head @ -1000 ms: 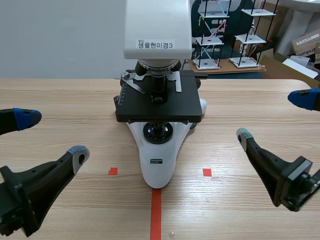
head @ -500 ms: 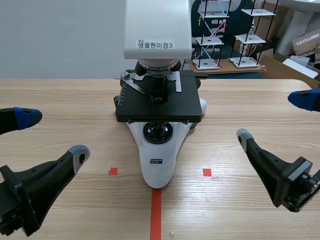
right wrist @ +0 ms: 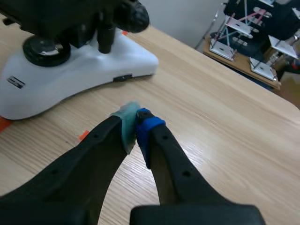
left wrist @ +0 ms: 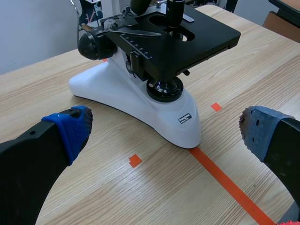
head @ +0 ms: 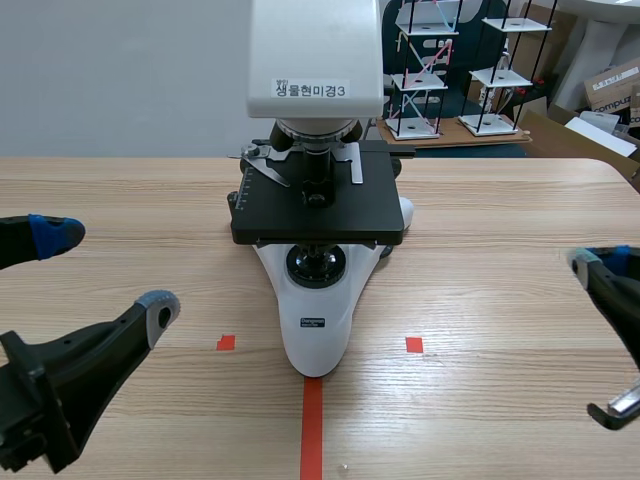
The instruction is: Point at the fine focus knob
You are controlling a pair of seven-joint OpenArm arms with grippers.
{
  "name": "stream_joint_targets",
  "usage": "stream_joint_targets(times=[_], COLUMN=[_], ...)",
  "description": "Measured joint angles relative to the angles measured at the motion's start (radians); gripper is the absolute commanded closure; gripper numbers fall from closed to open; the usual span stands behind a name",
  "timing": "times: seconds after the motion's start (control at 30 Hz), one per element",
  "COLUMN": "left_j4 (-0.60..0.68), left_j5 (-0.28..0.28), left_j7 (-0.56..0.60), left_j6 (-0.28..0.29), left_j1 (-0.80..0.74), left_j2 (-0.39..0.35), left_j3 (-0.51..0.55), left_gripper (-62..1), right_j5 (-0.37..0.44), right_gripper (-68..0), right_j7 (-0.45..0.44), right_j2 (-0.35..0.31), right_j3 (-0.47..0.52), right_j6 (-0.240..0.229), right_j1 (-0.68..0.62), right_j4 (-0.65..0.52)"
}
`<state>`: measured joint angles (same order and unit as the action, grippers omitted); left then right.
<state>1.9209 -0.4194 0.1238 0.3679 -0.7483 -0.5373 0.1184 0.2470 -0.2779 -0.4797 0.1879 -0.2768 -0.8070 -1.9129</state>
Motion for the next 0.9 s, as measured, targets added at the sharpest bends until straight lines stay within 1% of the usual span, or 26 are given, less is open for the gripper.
stream_joint_targets(times=[0.1, 0.2, 0.23, 0.27, 0.3, 0.33, 0.37, 0.4, 0.47, 0.53, 0.63, 0.7, 0.77, 0.83, 0.9], left_j4=[0.000, 0.000, 0.000, 0.000, 0.000, 0.000, 0.000, 0.000, 0.000, 0.000, 0.000, 0.000, 0.000, 0.000, 0.000], left_j5=[0.001, 0.000, 0.001, 0.002, 0.002, 0.002, 0.002, 0.002, 0.002, 0.002, 0.003, 0.002, 0.002, 0.002, 0.002], left_j7=[0.000, 0.000, 0.000, 0.000, 0.001, 0.002, 0.000, 0.000, 0.002, 0.000, 0.000, 0.001, 0.001, 0.001, 0.001], left_j6=[0.000, 0.000, 0.000, 0.000, 0.000, 0.000, 0.000, 0.000, 0.000, 0.000, 0.000, 0.000, 0.000, 0.000, 0.000], left_j1=[0.000, 0.000, 0.000, 0.000, 0.000, 0.000, 0.000, 0.000, 0.000, 0.000, 0.000, 0.000, 0.000, 0.000, 0.000], left_j2=[0.000, 0.000, 0.000, 0.000, 0.000, 0.000, 0.000, 0.000, 0.000, 0.000, 0.000, 0.000, 0.000, 0.000, 0.000], left_j3=[0.000, 0.000, 0.000, 0.000, 0.000, 0.000, 0.000, 0.000, 0.000, 0.000, 0.001, 0.001, 0.001, 0.001, 0.001], left_gripper=[-62.3, -62.3, -62.3, -62.3, -62.3, -62.3, -62.3, -62.3, -62.3, -62.3, -62.3, -62.3, -62.3, -62.3, -62.3], right_j5=[0.028, 0.095, 0.114, 0.131, 0.142, 0.156, 0.169, 0.189, 0.200, 0.200, 0.200, 0.200, 0.190, 0.181, 0.151], right_gripper=[-0.6, -0.6, -0.6, -0.6, -0.6, -0.6, -0.6, -0.6, -0.6, -0.6, -0.6, -0.6, -0.6, -0.6, -0.6], right_j7=[-0.012, -0.018, -0.024, -0.028, -0.028, -0.027, -0.026, -0.027, -0.027, -0.030, -0.055, -0.058, -0.058, -0.058, -0.058], right_j2=[0.003, 0.003, 0.000, -0.005, -0.017, -0.034, -0.051, -0.069, -0.103, -0.126, -0.148, -0.165, -0.186, -0.197, -0.200], right_j3=[0.070, 0.157, 0.186, 0.211, 0.225, 0.230, 0.230, 0.229, 0.227, 0.224, 0.222, 0.211, 0.177, 0.129, 0.075], right_j6=[-0.005, -0.035, -0.062, -0.103, -0.128, -0.140, -0.157, -0.193, -0.270, -0.324, -0.388, -0.423, -0.457, -0.463, -0.461], right_j1=[-0.035, -0.036, -0.032, -0.021, -0.009, 0.013, 0.037, 0.071, 0.153, 0.242, 0.375, 0.454, 0.531, 0.608, 0.682], right_j4=[0.000, 0.024, 0.044, 0.074, 0.109, 0.156, 0.201, 0.257, 0.373, 0.476, 0.604, 0.664, 0.713, 0.749, 0.776])
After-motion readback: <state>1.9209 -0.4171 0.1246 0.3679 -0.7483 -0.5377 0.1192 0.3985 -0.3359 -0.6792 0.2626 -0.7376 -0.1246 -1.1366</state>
